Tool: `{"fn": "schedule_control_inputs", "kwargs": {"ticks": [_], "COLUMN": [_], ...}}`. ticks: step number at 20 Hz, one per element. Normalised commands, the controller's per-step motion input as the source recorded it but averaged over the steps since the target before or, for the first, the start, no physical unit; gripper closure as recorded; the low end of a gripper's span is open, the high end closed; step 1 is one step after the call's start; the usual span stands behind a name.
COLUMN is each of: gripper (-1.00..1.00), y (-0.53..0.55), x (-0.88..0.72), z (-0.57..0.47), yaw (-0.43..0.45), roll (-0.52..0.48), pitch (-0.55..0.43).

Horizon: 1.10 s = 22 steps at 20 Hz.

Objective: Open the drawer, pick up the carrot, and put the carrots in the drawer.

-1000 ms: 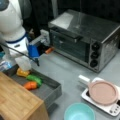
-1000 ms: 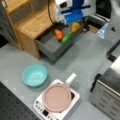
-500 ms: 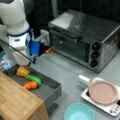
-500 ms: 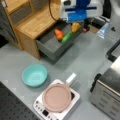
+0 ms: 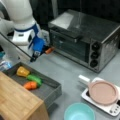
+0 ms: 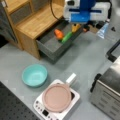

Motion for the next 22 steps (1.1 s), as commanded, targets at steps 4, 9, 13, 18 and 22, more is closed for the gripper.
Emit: {"fn": "schedule_control_inputs", "kwargs": {"ticks": [4,9,13,18,22], "gripper": [-1.0,-1.0,-1.0,-1.0,-1.0], "y": [0.25,0.12,0.04,0.04,0.07], "x": [0.13,0.19,0.22,0.22,0.23], "z": [0.06,0.0,-0.05,-0.06,-0.01], "yaw": [-0.261,-0.17,-0.162,-0.265,-0.292], "roll": [0.057,0.061,0.106,0.126,0.13], "pitch": [0.011,0.008,0.011,0.018,0.027]}}
